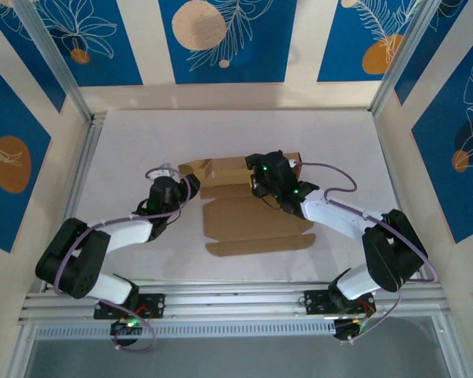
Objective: Fold the paper box
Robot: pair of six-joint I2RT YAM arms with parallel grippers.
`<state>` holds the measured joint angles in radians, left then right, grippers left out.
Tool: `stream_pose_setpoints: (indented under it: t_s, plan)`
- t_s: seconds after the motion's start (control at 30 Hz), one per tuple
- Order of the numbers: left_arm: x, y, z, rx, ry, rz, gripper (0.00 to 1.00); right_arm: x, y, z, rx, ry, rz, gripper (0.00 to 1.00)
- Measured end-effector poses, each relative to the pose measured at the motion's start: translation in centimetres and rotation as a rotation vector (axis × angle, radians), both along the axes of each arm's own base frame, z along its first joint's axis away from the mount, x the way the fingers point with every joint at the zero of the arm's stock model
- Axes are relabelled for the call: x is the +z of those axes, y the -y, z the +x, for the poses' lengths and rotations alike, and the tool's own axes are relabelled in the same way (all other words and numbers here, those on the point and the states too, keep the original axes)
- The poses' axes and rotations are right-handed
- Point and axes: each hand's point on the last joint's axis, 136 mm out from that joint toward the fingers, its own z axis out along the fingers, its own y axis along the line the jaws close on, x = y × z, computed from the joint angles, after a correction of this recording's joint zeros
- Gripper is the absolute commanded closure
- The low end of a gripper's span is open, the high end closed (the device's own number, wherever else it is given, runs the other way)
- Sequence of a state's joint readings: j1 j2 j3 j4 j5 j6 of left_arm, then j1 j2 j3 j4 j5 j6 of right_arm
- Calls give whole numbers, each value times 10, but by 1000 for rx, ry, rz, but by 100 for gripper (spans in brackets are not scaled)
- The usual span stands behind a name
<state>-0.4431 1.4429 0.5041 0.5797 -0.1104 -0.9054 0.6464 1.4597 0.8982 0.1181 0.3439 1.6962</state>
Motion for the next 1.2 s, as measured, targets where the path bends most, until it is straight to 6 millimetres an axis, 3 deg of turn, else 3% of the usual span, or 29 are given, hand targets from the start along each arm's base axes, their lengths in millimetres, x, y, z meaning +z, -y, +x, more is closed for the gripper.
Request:
stream_pose_setpoints:
  t_s: [0.13, 0.4, 0.53, 0.6, 0.7, 0.77, 0.93, 1.07, 1.2]
  plan:
    - [-7, -7, -2, 7, -13, 13, 41, 16, -9, -13, 226, 144, -137, 18]
    - [10, -10, -10, -14, -3, 40, 41, 104, -40, -67, 756, 580, -441, 20]
    - [21, -7, -11, -34, 3, 36, 42, 157, -54, -65, 925, 827, -666, 18]
    - [22, -7, -13, -38, -7, 43, 42, 165, -56, -50, 975, 925, -851, 13]
    - [21, -11, -21, -40, -30, 65, 43, 145, -57, -27, 1119, 1002, -1132, 7]
    - [25, -14, -26, -40, -35, 71, 43, 113, -54, -15, 1260, 991, -1269, 1]
    - [38, -23, -35, -17, -21, 78, 44, 39, -29, 6, 1542, 899, -1418, 1]
    - [35, -27, -41, -11, -26, 83, 44, 17, -14, 18, 1641, 895, -1519, 1]
    - [27, -28, -44, -12, -46, 92, 44, 2, -13, 34, 1683, 908, -1612, 1]
